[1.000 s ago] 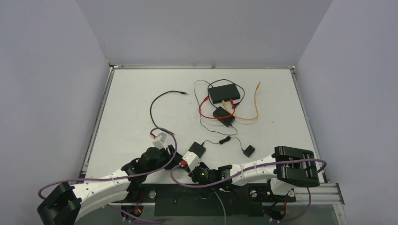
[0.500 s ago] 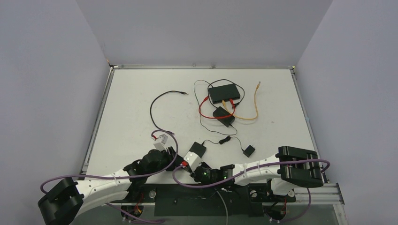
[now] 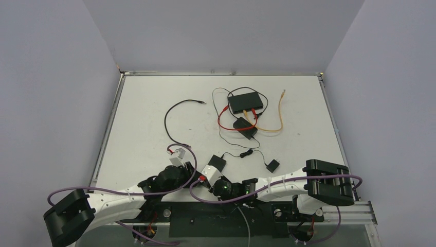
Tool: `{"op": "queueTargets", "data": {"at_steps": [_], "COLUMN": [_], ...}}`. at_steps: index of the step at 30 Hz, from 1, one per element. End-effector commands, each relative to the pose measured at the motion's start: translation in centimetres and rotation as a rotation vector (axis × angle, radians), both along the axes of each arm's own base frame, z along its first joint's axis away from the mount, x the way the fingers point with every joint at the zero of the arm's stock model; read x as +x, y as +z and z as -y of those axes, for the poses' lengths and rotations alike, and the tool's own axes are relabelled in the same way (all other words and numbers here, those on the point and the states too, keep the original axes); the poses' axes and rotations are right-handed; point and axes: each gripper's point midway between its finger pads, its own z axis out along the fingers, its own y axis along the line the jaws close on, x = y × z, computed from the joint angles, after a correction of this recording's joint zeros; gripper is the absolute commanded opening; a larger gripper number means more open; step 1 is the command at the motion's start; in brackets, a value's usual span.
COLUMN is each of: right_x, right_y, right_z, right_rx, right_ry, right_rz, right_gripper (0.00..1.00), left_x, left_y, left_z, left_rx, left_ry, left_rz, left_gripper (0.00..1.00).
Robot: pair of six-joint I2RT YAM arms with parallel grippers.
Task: Insert the plug into the switch port
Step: Insert the connector into the switch port.
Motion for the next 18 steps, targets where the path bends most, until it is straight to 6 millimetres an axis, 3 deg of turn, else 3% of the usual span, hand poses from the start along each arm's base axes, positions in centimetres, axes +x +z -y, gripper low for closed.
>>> {"op": "queueTargets", "data": {"at_steps": [1,9,18], "right_x": [4.8,4.3,2.1], "right_y": [10.7,9.6,5.9], "right_z": [-7.4,-7.0,-5.5], "right_rx": [0.457,0.388,0.245], "right_ry": [-0.111,-0.09,-0.014], "right_rz": [0.139,0.112,0.002], "right_gripper": [0.0,0.0,0.0], "left_x": [-7.8,-7.2,-6.3], "left_y": [1.0,1.4,1.6], "left_z": [3.1,2.8,1.9], "left_rx": [-0.127,-0.1,-0.022], "left_ry": [-0.353,-0.327,-0.287], "left_rz": [-0.182,-0.158,-0.126], "left_gripper": [0.34,0.36,0.62]}}
